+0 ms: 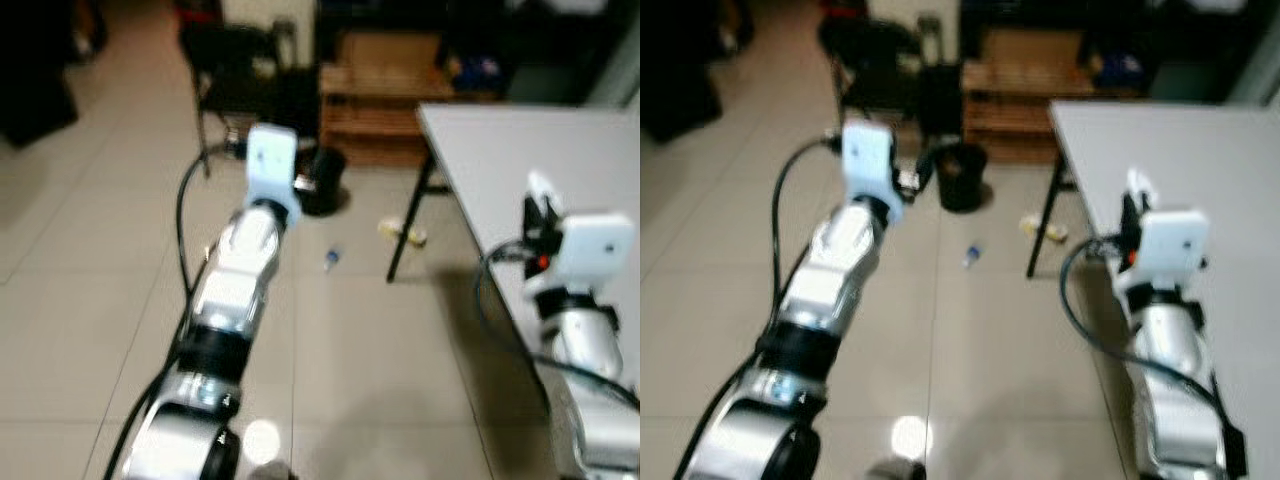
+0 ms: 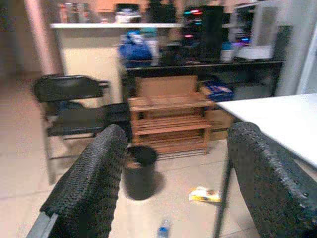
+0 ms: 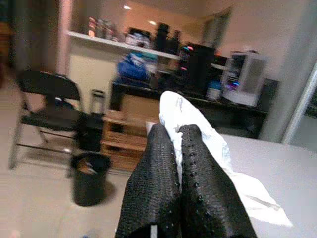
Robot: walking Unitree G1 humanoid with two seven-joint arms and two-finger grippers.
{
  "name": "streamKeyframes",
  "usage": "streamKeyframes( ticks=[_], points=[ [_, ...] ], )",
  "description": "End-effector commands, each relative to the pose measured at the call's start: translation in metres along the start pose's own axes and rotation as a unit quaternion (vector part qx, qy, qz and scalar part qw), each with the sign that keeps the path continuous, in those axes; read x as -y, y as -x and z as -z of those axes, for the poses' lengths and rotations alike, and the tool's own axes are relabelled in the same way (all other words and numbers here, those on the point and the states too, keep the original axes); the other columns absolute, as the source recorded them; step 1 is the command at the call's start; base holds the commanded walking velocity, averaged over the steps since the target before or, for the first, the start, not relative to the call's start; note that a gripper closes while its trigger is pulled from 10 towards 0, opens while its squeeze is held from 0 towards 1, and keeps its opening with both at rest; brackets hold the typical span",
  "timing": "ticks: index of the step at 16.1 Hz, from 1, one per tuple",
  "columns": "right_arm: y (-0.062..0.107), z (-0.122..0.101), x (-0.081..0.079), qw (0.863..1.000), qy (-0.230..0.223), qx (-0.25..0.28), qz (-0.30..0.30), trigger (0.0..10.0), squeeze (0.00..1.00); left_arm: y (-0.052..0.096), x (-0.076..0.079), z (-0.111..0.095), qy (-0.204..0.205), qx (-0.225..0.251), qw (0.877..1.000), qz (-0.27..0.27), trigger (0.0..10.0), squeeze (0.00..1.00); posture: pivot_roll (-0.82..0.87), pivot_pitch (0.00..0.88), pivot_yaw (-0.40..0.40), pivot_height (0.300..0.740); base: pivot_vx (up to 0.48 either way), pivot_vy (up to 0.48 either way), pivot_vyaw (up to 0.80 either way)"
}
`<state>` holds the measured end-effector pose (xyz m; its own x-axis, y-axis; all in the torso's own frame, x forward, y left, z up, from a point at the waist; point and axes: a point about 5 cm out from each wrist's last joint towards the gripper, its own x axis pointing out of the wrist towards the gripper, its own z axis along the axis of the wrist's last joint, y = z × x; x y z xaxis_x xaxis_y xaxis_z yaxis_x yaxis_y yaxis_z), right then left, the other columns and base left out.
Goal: Picking trash to rubbish bin
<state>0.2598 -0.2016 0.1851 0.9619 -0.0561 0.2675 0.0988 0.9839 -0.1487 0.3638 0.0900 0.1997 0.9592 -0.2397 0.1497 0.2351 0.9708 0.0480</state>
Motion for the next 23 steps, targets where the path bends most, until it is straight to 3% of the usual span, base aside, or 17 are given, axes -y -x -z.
streamKeyframes(
  ticks=[1,7,23],
  points=[
    [0.0023,-0.0027,0.0071,1.0,0.002,0.006,0.012,10.0,0.0,-0.0012,0.0076,-0.0041,0.004,0.005,1.0,0.019,10.0,0.0,0.16,0.056,-0.014,0.74,0.0,0.0,0.0],
    [0.0016,-0.0061,0.0064,1.0,0.004,0.012,0.006,10.0,0.0,-0.0027,0.0127,-0.0054,0.023,0.007,0.999,0.039,10.0,0.0,0.15,0.051,-0.018,0.74,0.305,0.0,0.0],
    [0.0041,-0.0082,0.0002,1.0,0.008,0.016,-0.006,10.0,0.0,-0.0045,0.0142,-0.0049,0.022,0.001,0.998,0.052,10.0,0.0,0.13,0.063,-0.004,0.74,0.457,0.0,0.0]
  ],
)
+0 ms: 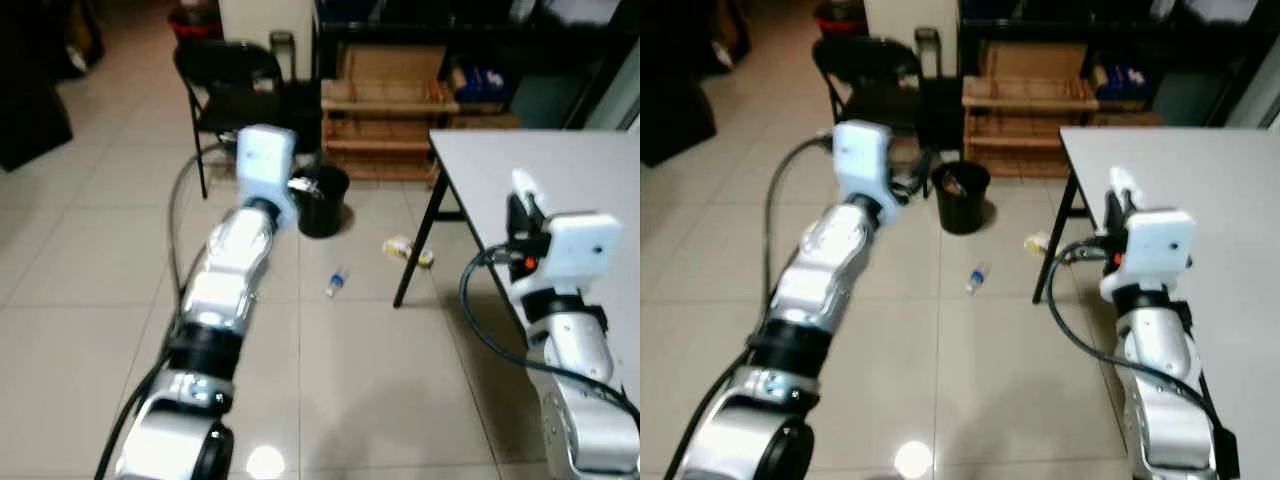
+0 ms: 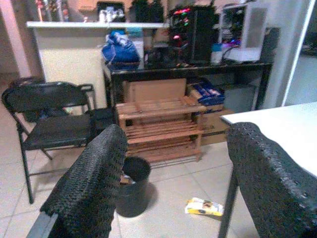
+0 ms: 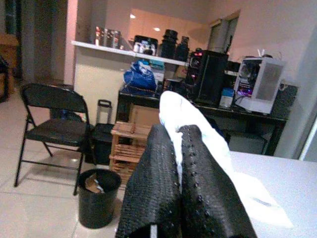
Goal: Picking trash to rubbish bin
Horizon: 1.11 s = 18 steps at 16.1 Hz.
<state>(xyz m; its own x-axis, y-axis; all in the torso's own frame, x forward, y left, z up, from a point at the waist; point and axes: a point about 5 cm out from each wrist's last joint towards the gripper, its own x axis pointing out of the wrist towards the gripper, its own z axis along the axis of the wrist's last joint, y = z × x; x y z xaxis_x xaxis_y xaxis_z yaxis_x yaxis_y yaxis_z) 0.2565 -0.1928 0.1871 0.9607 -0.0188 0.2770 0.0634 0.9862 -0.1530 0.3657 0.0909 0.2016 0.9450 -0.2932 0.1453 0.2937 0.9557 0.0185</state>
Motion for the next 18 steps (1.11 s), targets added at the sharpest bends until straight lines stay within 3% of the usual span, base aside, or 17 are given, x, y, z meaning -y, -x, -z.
streamKeyframes(
  ticks=[1,18],
  points=[
    [0.001,-0.004,0.008,1.0,0.011,0.008,0.011,10.0,0.0,-0.003,0.016,-0.003,0.003,0.002,1.0,0.025,10.0,0.0,0.13,0.06,-0.003,0.74,0.458,0.0,0.0],
    [-0.003,-0.005,-0.007,1.0,-0.005,0.007,-0.009,10.0,0.0,-0.002,0.016,-0.002,0.004,-0.004,1.0,0.027,10.0,0.0,0.14,0.085,0.004,0.74,0.452,0.0,0.0]
  ],
)
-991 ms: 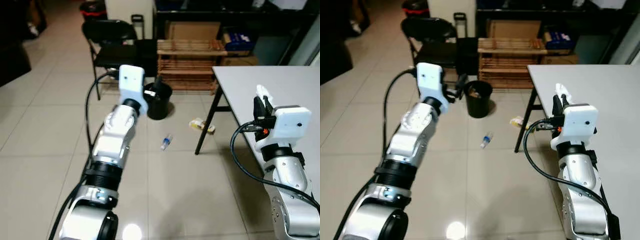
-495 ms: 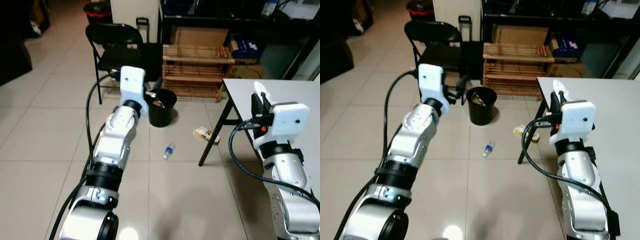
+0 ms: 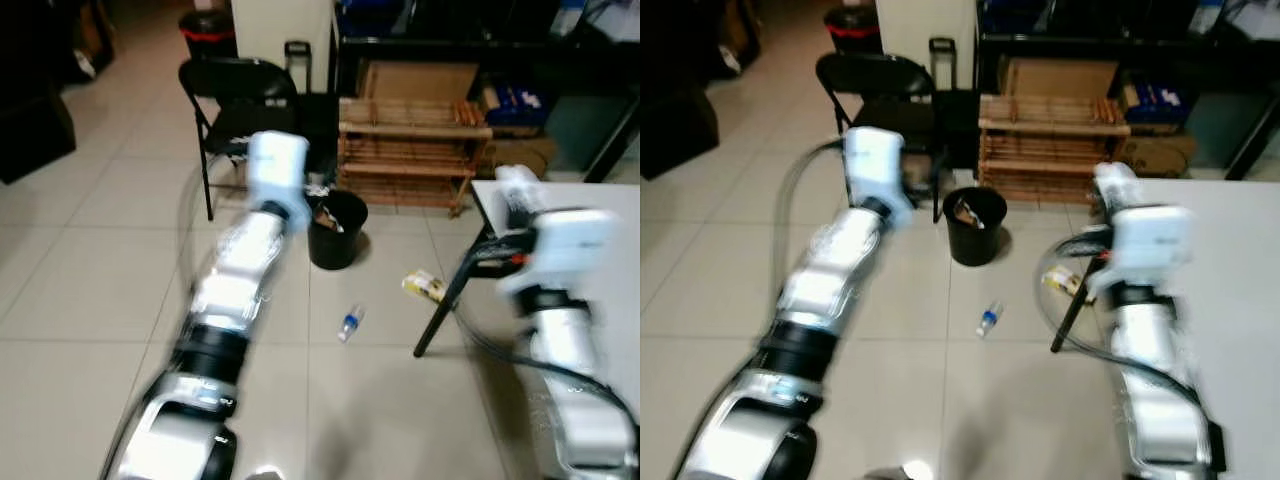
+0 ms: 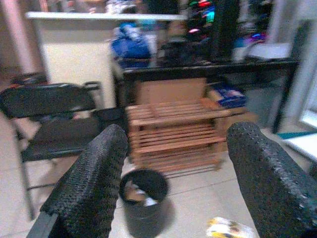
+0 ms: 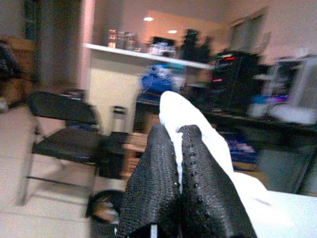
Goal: Picking trash to rubbish bin
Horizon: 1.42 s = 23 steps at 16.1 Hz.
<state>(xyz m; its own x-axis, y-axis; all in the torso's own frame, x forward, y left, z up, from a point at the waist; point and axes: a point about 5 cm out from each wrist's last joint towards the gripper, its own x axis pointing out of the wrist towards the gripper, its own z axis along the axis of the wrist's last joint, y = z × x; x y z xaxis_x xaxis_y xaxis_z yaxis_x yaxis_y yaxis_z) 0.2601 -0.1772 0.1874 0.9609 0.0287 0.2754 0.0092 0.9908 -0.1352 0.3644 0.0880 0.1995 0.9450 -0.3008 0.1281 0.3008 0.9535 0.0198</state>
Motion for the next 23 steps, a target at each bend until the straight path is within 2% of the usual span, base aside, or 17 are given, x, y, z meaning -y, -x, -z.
streamKeyframes(
  ticks=[1,6,12,17,23],
  points=[
    [0.003,-0.001,0.009,1.0,0.008,0.001,0.019,10.0,0.0,-0.003,0.013,-0.004,-0.001,0.002,1.0,0.028,10.0,0.0,0.14,0.089,0.012,0.74,0.45,0.0,0.0],
    [0.007,0.001,0.007,1.0,-0.003,-0.006,0.03,10.0,0.0,-0.004,0.014,-0.003,-0.009,-0.002,0.999,0.04,10.0,0.0,0.13,0.085,0.028,0.74,0.45,0.0,0.0],
    [0.007,0.002,0.01,0.999,-0.005,-0.006,0.048,10.0,0.0,-0.006,0.0,-0.004,-0.023,-0.008,0.999,0.031,10.0,0.0,0.11,0.078,0.058,0.74,0.449,0.0,0.0],
    [0.005,0.001,0.012,0.998,-0.004,-0.003,0.056,10.0,0.0,-0.011,0.0,-0.01,-0.027,0.003,0.999,0.032,10.0,0.0,0.11,0.081,0.052,0.74,0.445,0.0,0.0],
    [0.003,-0.002,0.016,0.998,-0.001,0.0,0.056,10.0,0.0,-0.008,0.0,-0.007,-0.023,0.005,0.999,0.023,10.0,0.0,0.12,0.085,0.025,0.74,0.444,0.0,0.0]
  ],
)
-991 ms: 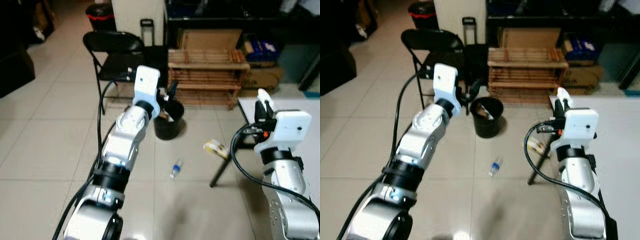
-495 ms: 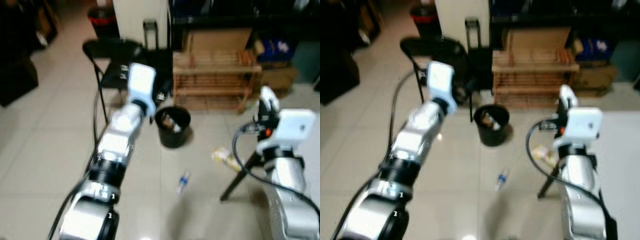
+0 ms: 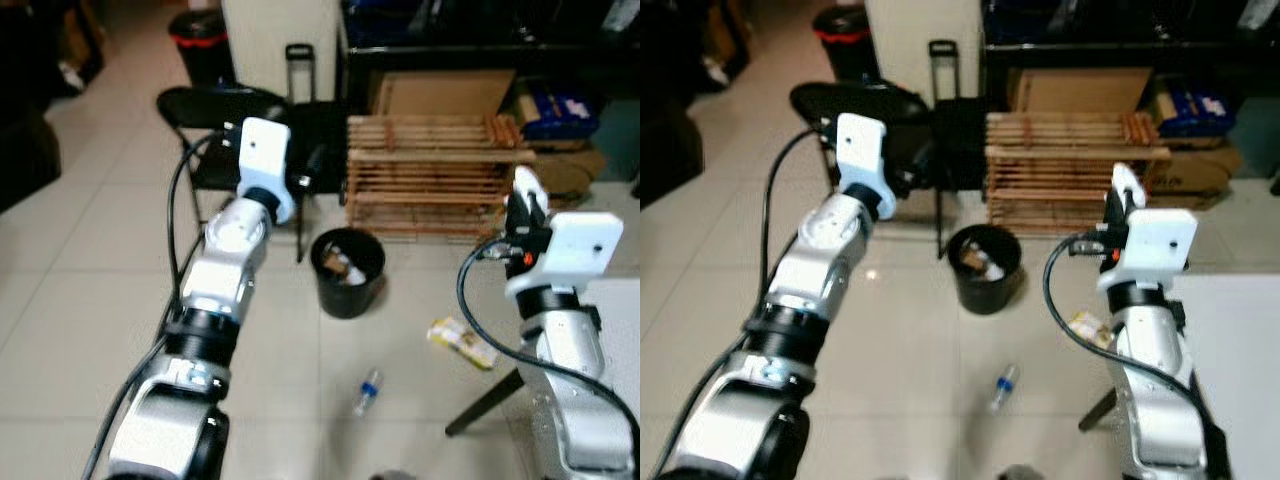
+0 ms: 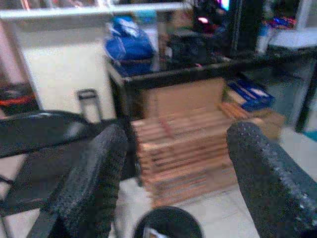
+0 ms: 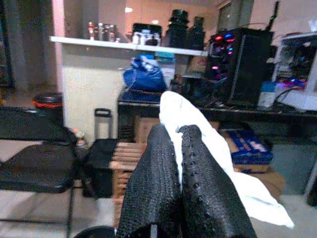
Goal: Picking trash to rubbish bin
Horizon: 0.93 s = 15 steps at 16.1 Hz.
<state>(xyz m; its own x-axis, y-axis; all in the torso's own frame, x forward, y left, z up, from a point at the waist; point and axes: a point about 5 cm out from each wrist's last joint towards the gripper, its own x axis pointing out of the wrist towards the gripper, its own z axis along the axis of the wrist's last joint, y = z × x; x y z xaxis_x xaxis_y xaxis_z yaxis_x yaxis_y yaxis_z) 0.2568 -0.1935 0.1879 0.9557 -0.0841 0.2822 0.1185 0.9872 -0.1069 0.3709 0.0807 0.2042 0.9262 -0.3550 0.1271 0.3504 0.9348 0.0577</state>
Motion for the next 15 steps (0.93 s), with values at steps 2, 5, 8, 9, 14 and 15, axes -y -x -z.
streamKeyframes(
  ticks=[2,5,8,9,14,15],
  points=[
    [0.003,-0.001,-0.002,1.0,-0.004,-0.003,-0.004,10.0,0.0,0.002,-0.007,-0.003,-0.004,0.006,1.0,-0.015,10.0,0.0,0.13,0.097,0.018,0.74,0.0,0.0,0.0],
    [0.0,0.0,-0.006,1.0,-0.012,-0.003,-0.005,10.0,0.0,0.003,-0.008,-0.004,-0.002,0.011,0.999,-0.031,10.0,0.0,0.14,0.097,0.009,0.74,0.0,0.0,0.0],
    [-0.004,-0.002,-0.007,1.0,-0.012,0.002,-0.013,10.0,0.0,0.002,-0.006,-0.006,0.01,0.019,0.999,-0.034,10.0,0.0,0.14,0.092,0.006,0.74,0.0,0.0,0.0],
    [-0.006,-0.003,-0.007,1.0,-0.011,0.004,-0.017,10.0,0.0,0.003,-0.005,-0.007,0.012,0.021,0.999,-0.027,10.0,0.0,0.15,0.092,0.003,0.74,0.0,0.0,0.0],
    [-0.01,-0.005,-0.012,0.999,0.008,0.012,-0.03,10.0,0.0,0.003,-0.006,-0.009,0.012,0.023,1.0,-0.016,10.0,0.0,0.16,0.093,0.006,0.74,0.244,0.15,0.0],
    [-0.011,-0.005,-0.013,0.999,0.006,0.013,-0.031,10.0,0.0,0.003,-0.004,-0.012,0.014,0.027,0.999,-0.014,10.0,0.0,0.16,0.095,0.005,0.74,0.409,0.251,0.0]
  ],
)
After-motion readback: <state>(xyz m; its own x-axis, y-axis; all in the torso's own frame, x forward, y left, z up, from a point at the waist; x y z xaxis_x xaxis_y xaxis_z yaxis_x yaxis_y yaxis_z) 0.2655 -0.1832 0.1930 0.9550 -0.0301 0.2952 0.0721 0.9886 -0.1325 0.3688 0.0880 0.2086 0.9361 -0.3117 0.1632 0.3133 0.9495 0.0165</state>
